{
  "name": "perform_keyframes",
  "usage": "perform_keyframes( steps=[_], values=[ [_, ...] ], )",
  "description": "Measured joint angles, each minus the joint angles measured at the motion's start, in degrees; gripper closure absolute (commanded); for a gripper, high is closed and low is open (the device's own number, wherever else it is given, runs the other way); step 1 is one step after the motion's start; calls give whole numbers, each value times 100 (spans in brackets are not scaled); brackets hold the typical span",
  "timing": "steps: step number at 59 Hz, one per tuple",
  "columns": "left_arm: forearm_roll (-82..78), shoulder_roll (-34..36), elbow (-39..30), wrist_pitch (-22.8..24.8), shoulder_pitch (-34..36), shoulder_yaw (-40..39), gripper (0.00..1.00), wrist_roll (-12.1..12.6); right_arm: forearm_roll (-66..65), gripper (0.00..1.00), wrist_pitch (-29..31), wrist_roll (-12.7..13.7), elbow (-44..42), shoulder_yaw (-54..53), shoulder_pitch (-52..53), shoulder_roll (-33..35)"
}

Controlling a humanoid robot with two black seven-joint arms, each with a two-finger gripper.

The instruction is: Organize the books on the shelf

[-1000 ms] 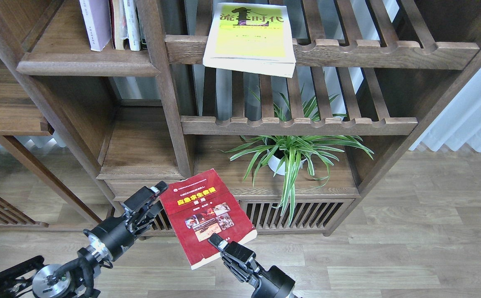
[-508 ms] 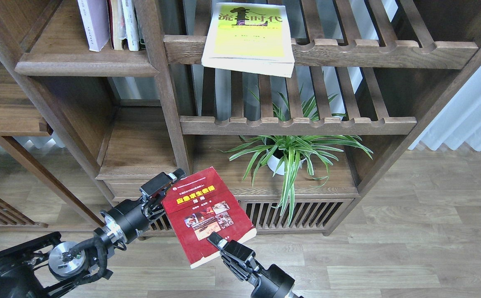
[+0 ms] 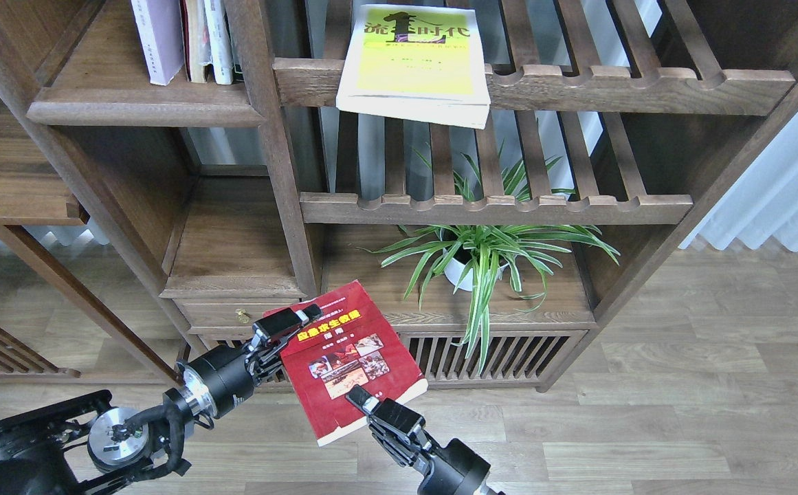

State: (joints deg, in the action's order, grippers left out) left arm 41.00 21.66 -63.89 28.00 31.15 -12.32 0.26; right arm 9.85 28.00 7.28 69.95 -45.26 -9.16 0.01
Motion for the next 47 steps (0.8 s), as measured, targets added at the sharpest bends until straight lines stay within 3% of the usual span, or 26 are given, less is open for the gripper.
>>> perform_keyframes(
  steps=[25,39,44,45,47],
  values=[
    [-31,159,10,2,-36,116,93,-19,-11,93,0,3,-11,-67,58,-8],
    [-38,338,-17,6,-54,138,93,-10,38,82,0,-52,-121,-197,166,-6],
    [-46,385,-18,6,-66,150,93,-9,46,69,0,-66,-202,-235,184,-4],
    [-46,390,-19,6,-68,150,94,-9,46,55,0,-66,-214,-242,186,-4],
    [-42,427,-14,0,-72,141,94,-18,67,44,0,-111,-242,-295,188,9]
  ],
)
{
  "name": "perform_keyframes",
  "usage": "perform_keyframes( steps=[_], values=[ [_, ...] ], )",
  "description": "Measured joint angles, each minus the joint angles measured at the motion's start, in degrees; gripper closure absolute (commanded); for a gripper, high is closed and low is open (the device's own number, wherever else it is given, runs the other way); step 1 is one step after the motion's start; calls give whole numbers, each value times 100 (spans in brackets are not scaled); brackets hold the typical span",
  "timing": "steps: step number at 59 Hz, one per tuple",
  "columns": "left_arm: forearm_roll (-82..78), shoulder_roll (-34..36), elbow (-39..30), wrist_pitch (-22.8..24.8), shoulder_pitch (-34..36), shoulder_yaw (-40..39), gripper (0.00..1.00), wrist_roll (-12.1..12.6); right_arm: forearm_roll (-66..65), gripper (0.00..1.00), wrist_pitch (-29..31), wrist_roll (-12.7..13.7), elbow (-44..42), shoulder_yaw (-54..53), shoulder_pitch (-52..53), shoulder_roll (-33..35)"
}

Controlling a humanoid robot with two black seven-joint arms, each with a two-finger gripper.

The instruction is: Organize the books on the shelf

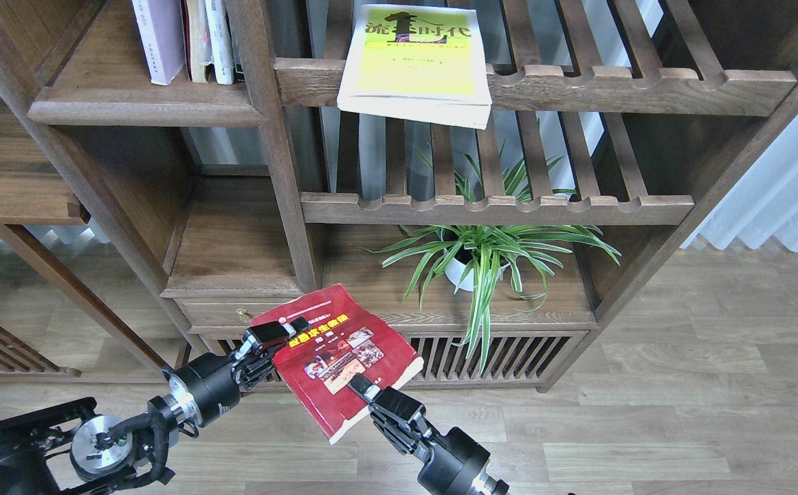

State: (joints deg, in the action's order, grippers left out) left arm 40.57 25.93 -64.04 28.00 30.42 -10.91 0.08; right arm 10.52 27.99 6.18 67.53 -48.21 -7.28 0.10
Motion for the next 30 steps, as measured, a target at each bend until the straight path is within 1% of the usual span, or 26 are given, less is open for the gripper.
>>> perform_keyframes(
  steps=[1,2,3,5,6,7,14,21,30],
  values=[
    [1,13,10,-7,0,-3,94,-7,0,36,0,-5,-4,-8,0,6],
    [1,17,16,-11,-1,-10,94,-10,-5,31,0,-9,-8,-11,0,10],
    [1,17,22,-15,-2,-14,94,-12,-16,22,0,-13,-10,-14,0,10],
    [1,0,27,-15,-3,-19,94,-11,-51,14,0,-6,-11,-2,5,6],
    [1,-12,29,-15,-4,-27,94,-11,-68,6,0,-1,-12,5,12,4],
    [1,-22,32,-15,-4,-33,94,-9,-84,0,0,5,-16,11,21,2],
    [4,-38,43,-6,-2,-91,95,-3,-138,1,0,29,-201,26,187,-12],
    [2,26,48,-2,2,-136,96,7,-126,1,0,-16,-563,-211,300,-12],
    [-11,337,49,-1,-106,-320,96,18,-121,1,0,-30,-904,-664,325,-10]
  ],
)
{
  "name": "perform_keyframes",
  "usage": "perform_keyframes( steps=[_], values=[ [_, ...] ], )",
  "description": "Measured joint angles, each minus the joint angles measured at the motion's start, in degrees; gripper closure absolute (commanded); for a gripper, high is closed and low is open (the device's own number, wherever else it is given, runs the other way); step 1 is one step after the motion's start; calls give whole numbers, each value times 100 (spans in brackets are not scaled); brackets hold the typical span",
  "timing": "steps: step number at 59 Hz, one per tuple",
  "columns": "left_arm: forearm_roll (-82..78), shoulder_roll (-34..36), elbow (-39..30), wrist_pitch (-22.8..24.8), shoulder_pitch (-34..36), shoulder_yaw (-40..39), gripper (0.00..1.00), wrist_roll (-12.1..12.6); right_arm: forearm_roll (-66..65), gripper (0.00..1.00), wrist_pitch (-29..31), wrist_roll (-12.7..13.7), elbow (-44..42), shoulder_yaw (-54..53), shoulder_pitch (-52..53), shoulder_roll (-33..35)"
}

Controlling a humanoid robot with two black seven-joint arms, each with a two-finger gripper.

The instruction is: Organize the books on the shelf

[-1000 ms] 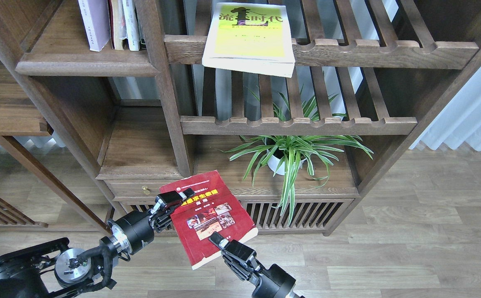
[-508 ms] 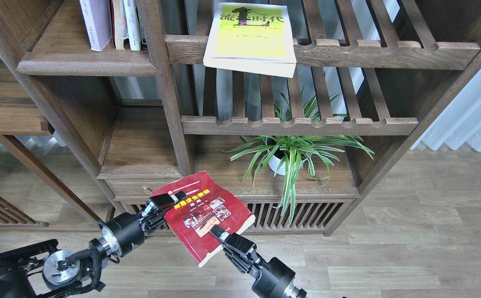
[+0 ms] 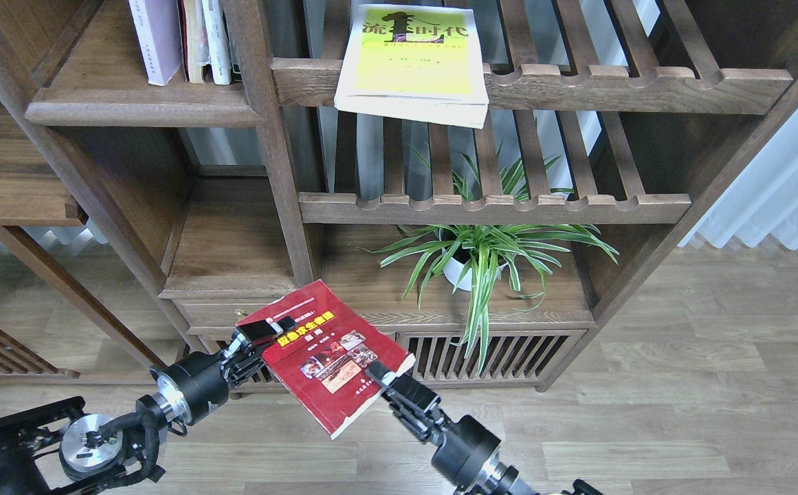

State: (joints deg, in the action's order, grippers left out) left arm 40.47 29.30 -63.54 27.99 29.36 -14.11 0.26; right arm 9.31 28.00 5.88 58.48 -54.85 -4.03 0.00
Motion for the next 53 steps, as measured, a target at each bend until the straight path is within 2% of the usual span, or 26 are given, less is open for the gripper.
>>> perform_keyframes(
  steps=[21,28,39,53],
  values=[
    [-820,1389,-67,1,-537,-242,97,-44,-7,1,0,9,-94,-211,45,0],
    [-1397,1616,-15,1,-654,-339,97,-47,-8,1,0,10,-99,-172,113,0],
    [-2071,1604,-1,2,-1031,-1189,97,-46,-9,1,0,11,-98,-150,155,0],
    [-3387,1049,-260,2,-1820,-2741,98,-42,-7,1,0,11,-93,-175,155,0]
  ],
)
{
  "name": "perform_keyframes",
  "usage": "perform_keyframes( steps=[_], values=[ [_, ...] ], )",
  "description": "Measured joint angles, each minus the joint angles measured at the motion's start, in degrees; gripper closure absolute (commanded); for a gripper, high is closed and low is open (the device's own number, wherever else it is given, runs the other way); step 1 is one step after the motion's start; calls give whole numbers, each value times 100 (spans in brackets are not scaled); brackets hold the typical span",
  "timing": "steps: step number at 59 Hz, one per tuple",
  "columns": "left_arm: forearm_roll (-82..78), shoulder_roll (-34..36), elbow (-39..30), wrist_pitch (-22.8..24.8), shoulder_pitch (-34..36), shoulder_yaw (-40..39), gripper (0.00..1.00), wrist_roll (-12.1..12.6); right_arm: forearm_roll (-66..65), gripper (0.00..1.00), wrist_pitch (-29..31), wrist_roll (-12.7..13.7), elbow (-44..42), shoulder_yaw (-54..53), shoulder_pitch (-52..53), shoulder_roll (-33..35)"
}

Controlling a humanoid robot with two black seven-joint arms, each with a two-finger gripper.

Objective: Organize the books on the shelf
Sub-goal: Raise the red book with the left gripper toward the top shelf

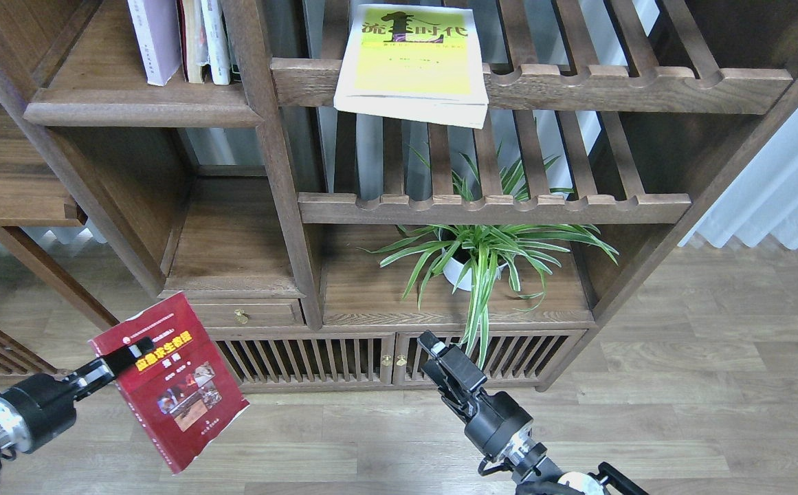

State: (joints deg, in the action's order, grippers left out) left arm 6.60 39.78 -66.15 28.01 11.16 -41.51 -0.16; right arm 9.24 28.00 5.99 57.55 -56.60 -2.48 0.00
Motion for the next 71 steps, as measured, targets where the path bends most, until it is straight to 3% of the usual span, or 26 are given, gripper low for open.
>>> perform_keyframes(
  steps=[17,30,52,71],
  values=[
    [-1129,-482,-1191,0,-1112,-2234,98,63,7,1,0,0,-3,-35,-10,0],
    [-1511,-671,-1309,0,-1315,-3456,99,194,8,1,0,-2,-7,-36,-7,1],
    [-1592,-1372,-1313,0,-1268,-4482,100,877,7,1,0,-2,-16,-22,23,1],
    [-1541,-1446,-1310,-3,-803,-5086,100,1073,8,1,0,-2,-27,-33,55,0]
  ],
)
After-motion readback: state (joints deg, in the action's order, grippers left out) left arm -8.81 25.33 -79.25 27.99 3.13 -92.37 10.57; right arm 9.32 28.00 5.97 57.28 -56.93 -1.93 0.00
